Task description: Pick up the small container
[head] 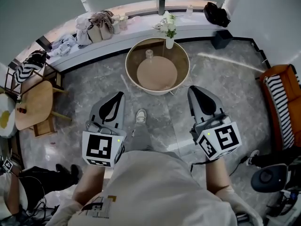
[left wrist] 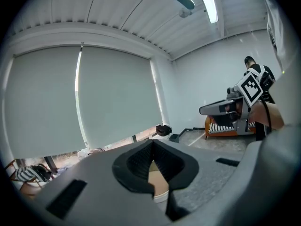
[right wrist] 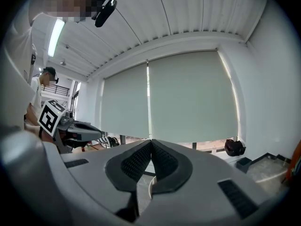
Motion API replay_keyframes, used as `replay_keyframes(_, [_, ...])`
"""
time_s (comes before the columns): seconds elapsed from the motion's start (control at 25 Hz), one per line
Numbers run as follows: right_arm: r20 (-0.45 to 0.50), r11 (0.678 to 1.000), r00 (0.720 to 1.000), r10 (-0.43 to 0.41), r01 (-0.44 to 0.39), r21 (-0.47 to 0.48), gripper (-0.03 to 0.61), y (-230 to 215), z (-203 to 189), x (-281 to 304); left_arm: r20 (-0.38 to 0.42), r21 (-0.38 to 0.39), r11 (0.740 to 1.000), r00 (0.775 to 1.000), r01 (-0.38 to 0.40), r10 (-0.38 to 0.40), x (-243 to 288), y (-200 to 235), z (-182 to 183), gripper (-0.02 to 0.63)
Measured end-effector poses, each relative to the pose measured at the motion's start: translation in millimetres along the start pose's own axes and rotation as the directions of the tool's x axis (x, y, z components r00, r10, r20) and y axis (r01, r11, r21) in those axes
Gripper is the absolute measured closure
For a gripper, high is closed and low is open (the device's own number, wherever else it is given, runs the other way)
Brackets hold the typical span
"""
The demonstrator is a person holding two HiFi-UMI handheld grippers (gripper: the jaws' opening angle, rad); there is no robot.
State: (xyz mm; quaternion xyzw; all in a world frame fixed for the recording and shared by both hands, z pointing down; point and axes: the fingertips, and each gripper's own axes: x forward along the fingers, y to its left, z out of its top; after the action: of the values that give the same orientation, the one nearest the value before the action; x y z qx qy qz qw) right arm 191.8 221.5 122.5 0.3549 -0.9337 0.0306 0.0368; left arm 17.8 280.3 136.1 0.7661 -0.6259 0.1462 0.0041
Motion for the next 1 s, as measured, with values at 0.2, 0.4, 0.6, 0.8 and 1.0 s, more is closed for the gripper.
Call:
replay_keyframes(0.2, [-0.053,1.0,0.999,-0.009,0.009,0.006,0.571,-2.2,-0.1,57.0,-0.008,-0.02,0.999,1.0,0.025,-0.025,39.8,50.3,-0.2,0.606])
replay_keyframes(0.4, [-0.09,0.999,0.995,-0.037,0.037,0.0,0.571,-17.6,7.1,113.4,-0.021,-0.033,0.997,0.998,0.066,-0.066,85.3,90.6,1.4,0.606])
replay_keyframes(0.6, [-0.134,0.999,0.99,-0.048,0.048,-0.001,0.571,-30.2,12.2,172.1,-0.036,-0.045,0.994,0.994,0.102,-0.104,133.9,133.0,2.2,0.606])
replay_keyframes(0.8, [-0.166,0.999,0.985,-0.037,0.034,-0.02,0.571,-40.0,18.6,235.1,-0.039,-0.058,0.989,0.99,0.135,-0.137,182.5,172.9,3.1,0.606])
replay_keyframes(1.0, [-0.184,0.999,0.982,-0.05,0.047,-0.023,0.571,-55.4,20.8,289.1,-0.044,-0.028,0.99,0.989,0.142,-0.143,225.8,211.3,1.6,0.606])
